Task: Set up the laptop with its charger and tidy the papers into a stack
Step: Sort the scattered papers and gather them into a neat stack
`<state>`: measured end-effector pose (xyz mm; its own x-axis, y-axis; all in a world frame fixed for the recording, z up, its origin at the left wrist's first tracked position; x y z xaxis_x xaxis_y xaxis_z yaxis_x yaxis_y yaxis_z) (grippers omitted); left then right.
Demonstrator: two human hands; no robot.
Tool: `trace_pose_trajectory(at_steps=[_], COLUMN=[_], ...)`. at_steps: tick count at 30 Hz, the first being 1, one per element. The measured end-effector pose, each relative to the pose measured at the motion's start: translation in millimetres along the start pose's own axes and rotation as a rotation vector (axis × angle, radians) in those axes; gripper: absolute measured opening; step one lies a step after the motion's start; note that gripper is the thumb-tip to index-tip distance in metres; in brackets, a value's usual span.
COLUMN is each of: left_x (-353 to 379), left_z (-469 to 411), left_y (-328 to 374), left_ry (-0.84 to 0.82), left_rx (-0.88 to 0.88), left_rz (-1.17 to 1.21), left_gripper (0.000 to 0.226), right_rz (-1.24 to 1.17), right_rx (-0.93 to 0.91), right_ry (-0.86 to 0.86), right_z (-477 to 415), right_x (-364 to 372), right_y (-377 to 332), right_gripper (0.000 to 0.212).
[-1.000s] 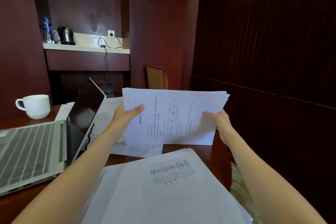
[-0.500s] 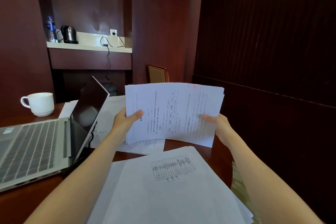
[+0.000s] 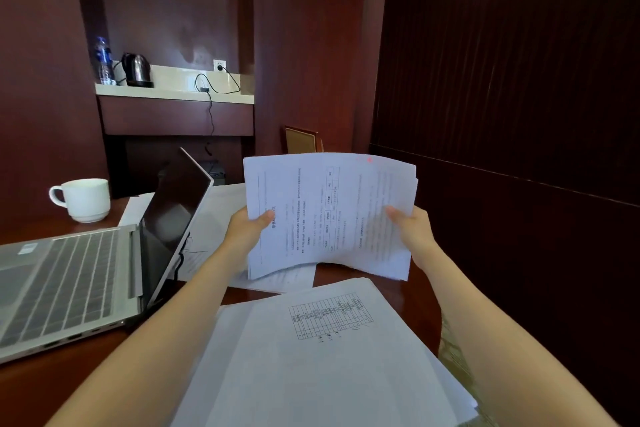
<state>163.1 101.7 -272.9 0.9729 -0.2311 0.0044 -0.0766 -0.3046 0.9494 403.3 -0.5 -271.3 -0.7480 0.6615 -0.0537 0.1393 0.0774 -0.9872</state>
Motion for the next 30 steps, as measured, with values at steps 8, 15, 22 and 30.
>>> trace_pose_trajectory(at_steps=[8,15,22,30], left_x=[-7,-2,9,13], left_z=[1,2,16,30], left_y=[19,26,26,6], left_ry=[-0.045,-0.02,-0.313,-0.723], left_rx=[0.089,0.244,0.345,0.236], left_rz=[-0.027,-0.325,-1.214,-0.793], left_gripper=[0.029,0.08,0.043,0.015], right_rz=[-0.128,0.071,0.195,0.269], right_rx=[0.044,0.311,0.402,0.513], right_ry=[-0.067,-0.266,-0.479,-0.655], right_z=[11,23,45,65], right_x=[-23,-48,-44,-22], right_y=[-29,-20,-1,12], right_gripper=[0.017,0.027,0.032,0.055])
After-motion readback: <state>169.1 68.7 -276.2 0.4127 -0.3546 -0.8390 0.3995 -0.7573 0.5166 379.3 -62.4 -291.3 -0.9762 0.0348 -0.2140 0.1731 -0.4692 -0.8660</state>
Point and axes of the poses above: each hand's wrist, its own z-axis away from the middle knuckle, its own x-axis out of the palm, y = z × x, the point moved 1 cm from there along -z, towards the middle knuckle, and after that the axes turned 8 degrees about x, right-handed, at the moved point
